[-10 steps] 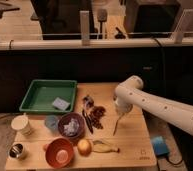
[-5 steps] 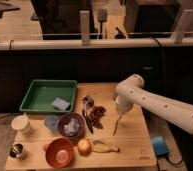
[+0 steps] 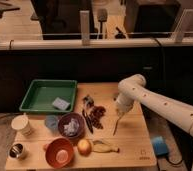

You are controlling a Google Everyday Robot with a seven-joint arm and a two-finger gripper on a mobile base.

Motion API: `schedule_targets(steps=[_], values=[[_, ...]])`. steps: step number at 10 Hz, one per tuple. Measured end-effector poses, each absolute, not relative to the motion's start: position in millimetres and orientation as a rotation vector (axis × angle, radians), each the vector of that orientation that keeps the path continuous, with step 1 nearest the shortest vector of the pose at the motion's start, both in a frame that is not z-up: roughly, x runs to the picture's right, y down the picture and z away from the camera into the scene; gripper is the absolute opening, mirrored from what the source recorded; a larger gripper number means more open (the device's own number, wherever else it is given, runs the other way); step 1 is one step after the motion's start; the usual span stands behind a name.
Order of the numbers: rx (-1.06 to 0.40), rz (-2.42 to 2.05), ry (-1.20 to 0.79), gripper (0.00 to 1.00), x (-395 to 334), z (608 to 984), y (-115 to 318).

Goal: Place fork in table surface

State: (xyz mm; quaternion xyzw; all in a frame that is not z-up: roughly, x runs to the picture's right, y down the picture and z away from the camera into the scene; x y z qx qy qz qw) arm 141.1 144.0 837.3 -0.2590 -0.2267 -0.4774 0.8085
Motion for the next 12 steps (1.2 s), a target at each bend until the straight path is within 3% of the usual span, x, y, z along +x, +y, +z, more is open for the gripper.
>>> schedule_targets(steps=[3, 4, 10, 12], values=[[-0.58, -1.022, -0.521, 0.78, 136, 842, 154], [-0.591, -1.024, -0.524, 0.8, 135, 845, 157], [-0.648, -1.021, -0.563, 0.78, 136, 876, 192], [-0.661, -1.018, -0.573, 0.58, 138, 881, 198]])
